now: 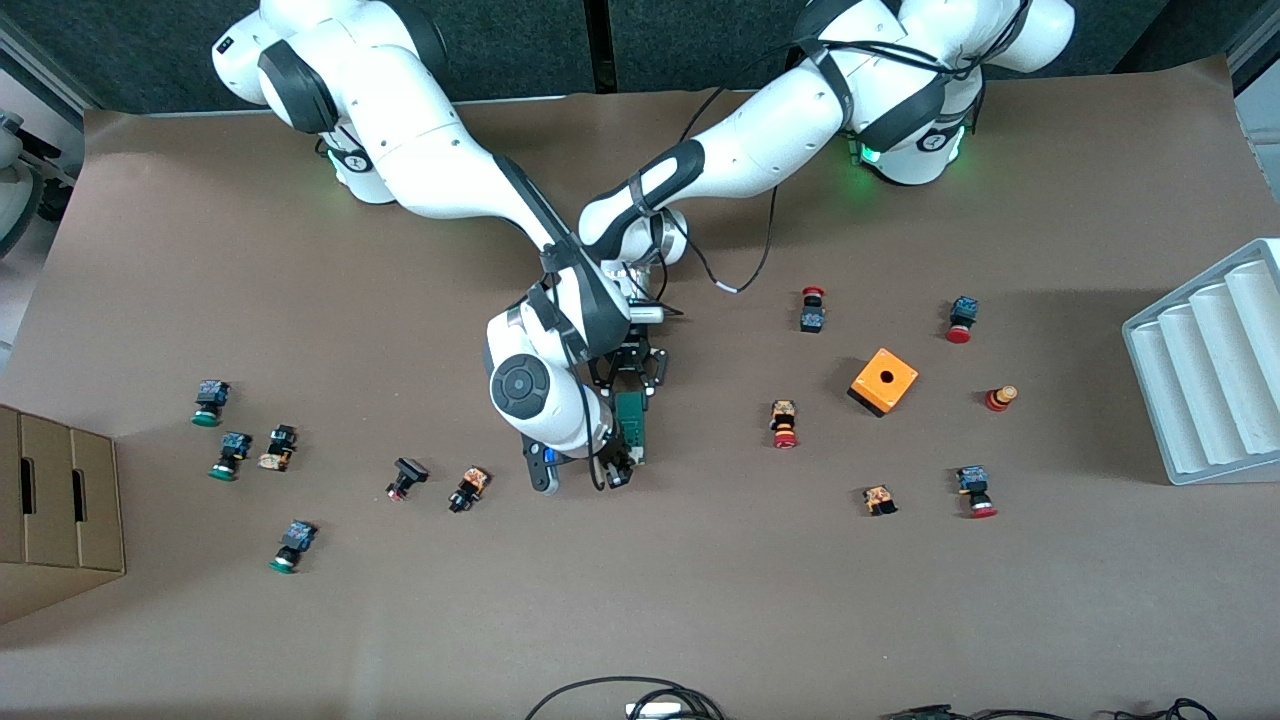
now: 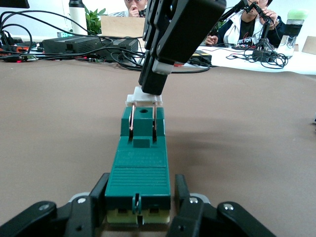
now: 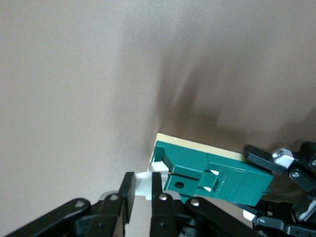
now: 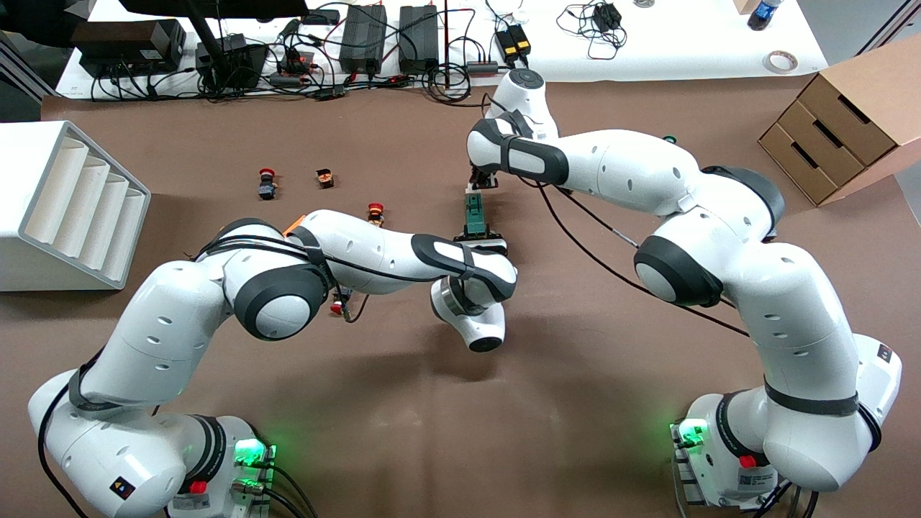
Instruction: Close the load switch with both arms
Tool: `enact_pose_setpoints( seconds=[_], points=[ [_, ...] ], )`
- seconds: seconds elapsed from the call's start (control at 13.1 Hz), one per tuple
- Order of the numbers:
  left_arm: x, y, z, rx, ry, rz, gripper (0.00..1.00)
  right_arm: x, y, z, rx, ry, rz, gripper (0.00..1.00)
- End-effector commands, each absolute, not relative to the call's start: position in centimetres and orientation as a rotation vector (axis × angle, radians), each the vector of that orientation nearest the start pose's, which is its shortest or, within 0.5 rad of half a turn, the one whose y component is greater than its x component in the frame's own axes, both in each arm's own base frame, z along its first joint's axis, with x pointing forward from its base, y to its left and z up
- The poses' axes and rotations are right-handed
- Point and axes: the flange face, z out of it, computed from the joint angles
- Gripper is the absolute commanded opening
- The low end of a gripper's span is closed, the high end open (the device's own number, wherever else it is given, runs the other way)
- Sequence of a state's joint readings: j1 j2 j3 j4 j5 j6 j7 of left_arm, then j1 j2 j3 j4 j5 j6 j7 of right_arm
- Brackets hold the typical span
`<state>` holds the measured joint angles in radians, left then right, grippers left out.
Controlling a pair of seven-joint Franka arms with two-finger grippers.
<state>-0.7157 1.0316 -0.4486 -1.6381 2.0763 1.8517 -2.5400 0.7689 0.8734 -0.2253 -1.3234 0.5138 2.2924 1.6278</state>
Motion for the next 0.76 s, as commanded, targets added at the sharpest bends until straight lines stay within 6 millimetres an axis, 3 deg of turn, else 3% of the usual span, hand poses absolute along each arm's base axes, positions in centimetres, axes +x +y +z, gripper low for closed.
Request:
enact_pose_setpoints(
  seconds=[0.0, 0.69],
  points=[
    [35.30, -56.24, 5.01, -2.585, -0.109, -1.849, 0.57, 61.90, 44.37, 21.34, -2.284, 1.792, 0.253, 0.20],
    [35.30, -56.24, 5.01, -2.585, -0.109, -1.849, 0.58, 62.03, 44.22, 20.71, -2.280, 1.793, 0.239, 0.20]
  ],
)
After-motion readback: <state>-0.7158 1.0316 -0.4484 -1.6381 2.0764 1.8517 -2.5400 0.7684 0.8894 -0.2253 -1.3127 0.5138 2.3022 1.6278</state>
